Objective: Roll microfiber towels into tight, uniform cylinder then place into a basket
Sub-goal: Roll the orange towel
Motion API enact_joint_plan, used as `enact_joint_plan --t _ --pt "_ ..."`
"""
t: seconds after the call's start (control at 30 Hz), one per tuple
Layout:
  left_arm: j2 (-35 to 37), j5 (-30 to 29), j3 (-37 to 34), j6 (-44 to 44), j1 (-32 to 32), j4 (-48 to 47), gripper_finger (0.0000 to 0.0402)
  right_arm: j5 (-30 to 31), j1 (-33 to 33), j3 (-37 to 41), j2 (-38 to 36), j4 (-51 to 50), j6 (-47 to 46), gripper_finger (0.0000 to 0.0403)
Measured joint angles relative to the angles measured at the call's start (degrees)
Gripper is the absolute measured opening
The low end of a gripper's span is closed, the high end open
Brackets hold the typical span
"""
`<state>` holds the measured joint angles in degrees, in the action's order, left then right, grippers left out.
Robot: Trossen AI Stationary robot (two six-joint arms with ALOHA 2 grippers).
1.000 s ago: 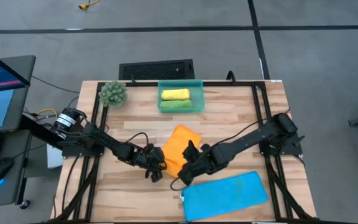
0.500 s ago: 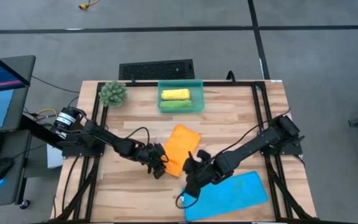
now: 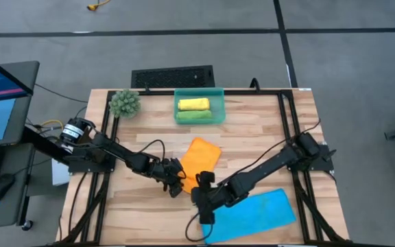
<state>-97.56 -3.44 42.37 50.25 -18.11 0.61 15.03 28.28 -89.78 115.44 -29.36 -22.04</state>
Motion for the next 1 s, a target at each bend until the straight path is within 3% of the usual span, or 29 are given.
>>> enact_joint_plan --t 0.33,0.63,1.0 --pt "0.4 0.9 0.0 -1.5 0.2 0.2 0.0157 -0.2 -1.8 0.1 4.4 -0.2 5.4 0.0244" --pt "0.5 1.5 0.0 -2.6 0.2 -0.1 0.0157 -5.9 -3.9 0.3 8.7 -1.1 1.2 0.0244" --pt "2.9 3.0 -0.1 -6.7 0.2 -2.8 0.0158 -6.4 -4.9 -0.2 11.9 -0.8 -5.3 0.0242"
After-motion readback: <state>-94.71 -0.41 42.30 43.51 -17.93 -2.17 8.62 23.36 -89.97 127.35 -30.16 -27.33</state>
